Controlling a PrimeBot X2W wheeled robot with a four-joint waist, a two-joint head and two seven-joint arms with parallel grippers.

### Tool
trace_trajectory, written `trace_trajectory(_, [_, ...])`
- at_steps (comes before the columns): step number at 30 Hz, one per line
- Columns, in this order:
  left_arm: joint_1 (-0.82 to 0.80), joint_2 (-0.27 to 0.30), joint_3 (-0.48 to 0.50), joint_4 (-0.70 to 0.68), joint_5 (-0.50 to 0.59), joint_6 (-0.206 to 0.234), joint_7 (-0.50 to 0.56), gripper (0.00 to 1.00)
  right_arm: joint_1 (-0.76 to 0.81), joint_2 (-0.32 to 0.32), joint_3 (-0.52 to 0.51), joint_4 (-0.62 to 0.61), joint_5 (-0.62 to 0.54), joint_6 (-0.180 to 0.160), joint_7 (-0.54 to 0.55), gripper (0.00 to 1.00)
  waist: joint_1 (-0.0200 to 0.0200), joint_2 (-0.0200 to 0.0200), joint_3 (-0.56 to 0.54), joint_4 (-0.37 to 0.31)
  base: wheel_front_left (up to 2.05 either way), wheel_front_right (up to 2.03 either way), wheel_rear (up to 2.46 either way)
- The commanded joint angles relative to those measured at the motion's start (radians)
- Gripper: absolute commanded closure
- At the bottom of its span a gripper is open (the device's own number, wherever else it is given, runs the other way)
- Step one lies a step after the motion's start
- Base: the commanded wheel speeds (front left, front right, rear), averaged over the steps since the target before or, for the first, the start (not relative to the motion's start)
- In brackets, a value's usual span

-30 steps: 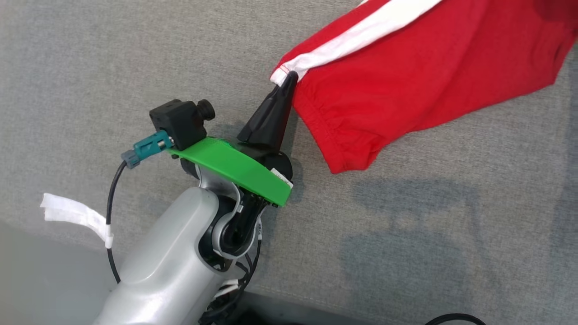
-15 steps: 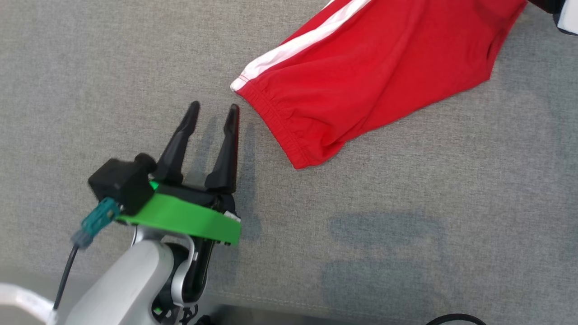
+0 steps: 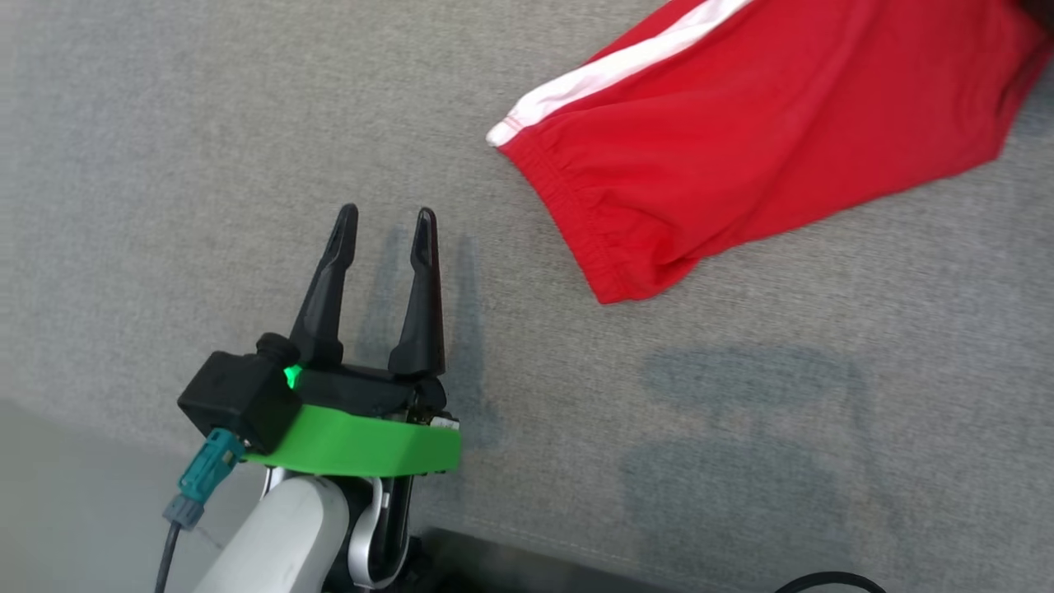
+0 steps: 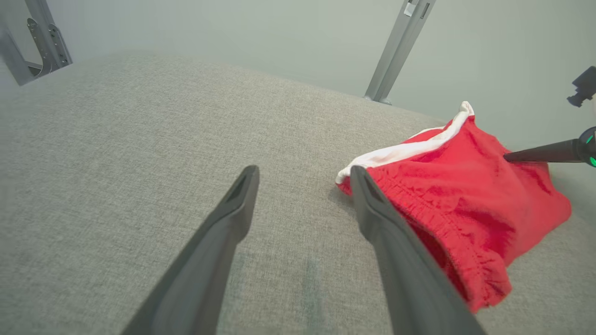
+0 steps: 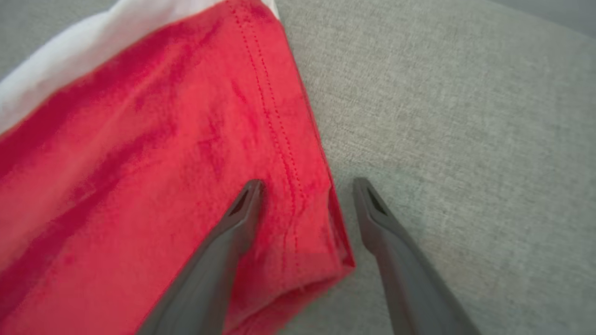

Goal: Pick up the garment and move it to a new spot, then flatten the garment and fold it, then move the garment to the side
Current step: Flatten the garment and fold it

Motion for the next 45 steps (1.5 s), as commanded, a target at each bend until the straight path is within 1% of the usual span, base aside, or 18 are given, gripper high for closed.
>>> trace_trajectory(1, [0.015, -0.011, 0.011, 0.010, 0.015, -0.017, -0.004, 0.00, -0.007, -0.008, 0.001, 0.012, -0.003, 0.000, -0.008, 0.00, 0.0000, 0.0000, 0.033, 0.050, 0.00, 0.00, 0.00])
trace_trajectory(3, [0.033, -0.039, 0.034, 0.028, 0.031, -0.044, -0.004, 0.00, -0.005, -0.011, 0.008, 0.044, -0.006, 0.000, 0.003, 0.00, 0.0000, 0.0000, 0.031, 0.058, 0.00, 0.00, 0.00])
trace_trajectory(6, [0.052, -0.071, 0.065, 0.052, 0.052, -0.081, -0.004, 0.00, 0.008, 0.015, 0.005, 0.082, 0.036, 0.000, 0.028, 0.00, 0.0000, 0.0000, 0.024, 0.062, 0.00, 0.00, 0.00])
trace_trajectory(7, [0.058, -0.080, 0.076, 0.060, 0.060, -0.092, -0.004, 0.00, 0.012, 0.030, 0.002, 0.090, 0.053, 0.000, 0.037, 0.89, 0.0000, 0.0000, 0.020, 0.059, 0.00, 0.00, 0.00])
trace_trajectory(8, [0.066, -0.088, 0.089, 0.068, 0.065, -0.103, -0.004, 0.00, 0.017, 0.041, 0.003, 0.094, 0.068, 0.001, 0.049, 1.00, 0.0000, 0.0000, 0.014, 0.054, 0.00, 0.00, 0.00])
trace_trajectory(12, [0.088, -0.090, 0.127, 0.102, 0.094, -0.147, -0.005, 0.00, 0.036, 0.063, -0.026, 0.105, 0.112, 0.000, 0.068, 1.00, 0.0000, 0.0000, -0.031, 0.017, 0.00, 0.00, 0.00])
trace_trajectory(13, [0.099, -0.082, 0.142, 0.118, 0.103, -0.170, -0.005, 0.00, 0.043, 0.074, -0.053, 0.114, 0.129, 0.000, 0.060, 1.00, 0.0000, 0.0000, -0.066, -0.006, 0.00, 0.00, 0.00])
trace_trajectory(17, [0.135, -0.058, 0.157, 0.146, 0.125, -0.215, -0.005, 0.00, 0.065, 0.106, -0.117, 0.132, 0.167, 0.000, 0.063, 1.00, 0.0000, 0.0000, -0.148, -0.058, 0.00, 0.00, 0.00])
trace_trajectory(22, [0.202, -0.032, 0.169, 0.169, 0.145, -0.255, -0.005, 0.00, 0.151, 0.141, -0.188, 0.139, 0.210, 0.000, 0.074, 1.00, 0.0000, 0.0000, -0.252, -0.118, 0.00, 0.00, 0.00])
trace_trajectory(23, [0.202, -0.032, 0.169, 0.169, 0.145, -0.255, -0.005, 0.00, 0.151, 0.141, -0.188, 0.139, 0.210, 0.000, 0.074, 1.00, 0.0000, 0.0000, -0.252, -0.118, 0.00, 0.00, 0.00])
trace_trajectory(27, [0.259, -0.016, 0.183, 0.179, 0.155, -0.273, -0.005, 0.00, 0.252, 0.152, -0.250, 0.136, 0.228, 0.000, 0.060, 1.00, 0.0000, 0.0000, -0.319, -0.153, 0.00, 0.00, 0.00])
trace_trajectory(33, [0.308, 0.002, 0.181, 0.197, 0.164, -0.295, -0.005, 0.00, 0.398, 0.184, -0.387, 0.152, 0.237, 0.000, 0.026, 1.00, 0.0000, 0.0000, -0.357, -0.175, 0.00, 0.00, 0.00])
trace_trajectory(37, [0.320, 0.003, 0.184, 0.195, 0.177, -0.304, -0.005, 0.00, 0.494, 0.227, -0.467, 0.179, 0.217, 0.000, -0.040, 1.00, 0.0000, 0.0000, -0.354, -0.179, 0.00, 0.00, 0.00])
trace_trajectory(40, [0.332, 0.001, 0.192, 0.205, 0.188, -0.320, -0.005, 0.00, 0.538, 0.258, -0.515, 0.206, 0.209, 0.000, -0.096, 1.00, 0.0000, 0.0000, -0.350, -0.182, 0.00, 0.00, 0.00])
trace_trajectory(45, [0.339, -0.014, 0.221, 0.224, 0.204, -0.340, -0.005, 0.00, 0.560, 0.284, -0.545, 0.218, 0.205, 0.000, -0.181, 1.00, 0.0000, 0.0000, -0.352, -0.192, 0.00, 0.00, 0.00])
